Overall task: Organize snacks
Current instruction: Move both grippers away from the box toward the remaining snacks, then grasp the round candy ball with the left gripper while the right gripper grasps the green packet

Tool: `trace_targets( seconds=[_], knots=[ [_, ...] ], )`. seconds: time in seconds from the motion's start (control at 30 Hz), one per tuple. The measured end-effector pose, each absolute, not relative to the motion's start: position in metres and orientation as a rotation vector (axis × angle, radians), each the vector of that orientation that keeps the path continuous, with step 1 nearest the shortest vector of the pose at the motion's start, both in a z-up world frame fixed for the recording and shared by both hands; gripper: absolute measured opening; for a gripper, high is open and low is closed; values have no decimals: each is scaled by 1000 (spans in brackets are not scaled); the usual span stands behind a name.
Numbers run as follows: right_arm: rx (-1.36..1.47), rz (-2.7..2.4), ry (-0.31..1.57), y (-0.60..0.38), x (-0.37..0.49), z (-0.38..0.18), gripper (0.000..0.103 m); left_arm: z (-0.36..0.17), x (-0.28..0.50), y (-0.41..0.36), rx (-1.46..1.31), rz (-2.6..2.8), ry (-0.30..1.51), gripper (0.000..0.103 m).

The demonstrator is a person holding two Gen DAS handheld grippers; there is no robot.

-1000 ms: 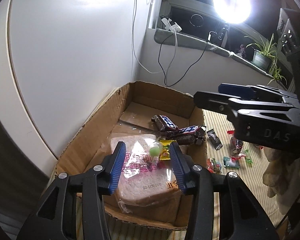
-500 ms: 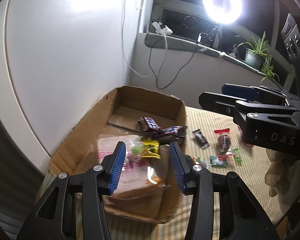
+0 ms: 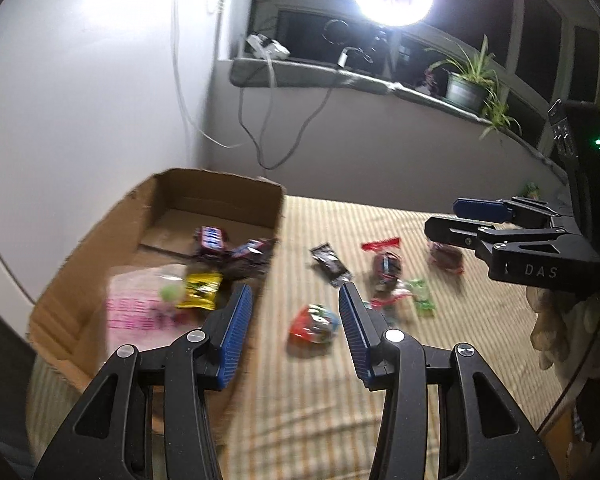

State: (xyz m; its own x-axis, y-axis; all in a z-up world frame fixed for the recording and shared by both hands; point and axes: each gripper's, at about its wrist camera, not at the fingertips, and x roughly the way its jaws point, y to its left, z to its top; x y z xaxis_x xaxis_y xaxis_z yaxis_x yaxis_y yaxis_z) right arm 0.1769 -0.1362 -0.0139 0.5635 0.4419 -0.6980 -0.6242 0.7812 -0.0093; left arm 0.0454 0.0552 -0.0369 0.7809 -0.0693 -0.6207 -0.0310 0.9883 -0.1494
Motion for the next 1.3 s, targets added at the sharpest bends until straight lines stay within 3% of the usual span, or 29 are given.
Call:
trace_targets(
  seconds=[0.37, 0.73, 1.3],
  knots=[
    [-205, 587, 871, -204, 192, -56, 66, -68, 55, 23, -161, -81, 763, 44],
    [-183, 645, 972, -193, 200, -95, 66, -94, 75, 11, -118, -40, 834, 44],
    [-232, 654, 984, -166, 214, -113, 66, -108, 103, 7, -91, 23, 881, 44]
  ],
)
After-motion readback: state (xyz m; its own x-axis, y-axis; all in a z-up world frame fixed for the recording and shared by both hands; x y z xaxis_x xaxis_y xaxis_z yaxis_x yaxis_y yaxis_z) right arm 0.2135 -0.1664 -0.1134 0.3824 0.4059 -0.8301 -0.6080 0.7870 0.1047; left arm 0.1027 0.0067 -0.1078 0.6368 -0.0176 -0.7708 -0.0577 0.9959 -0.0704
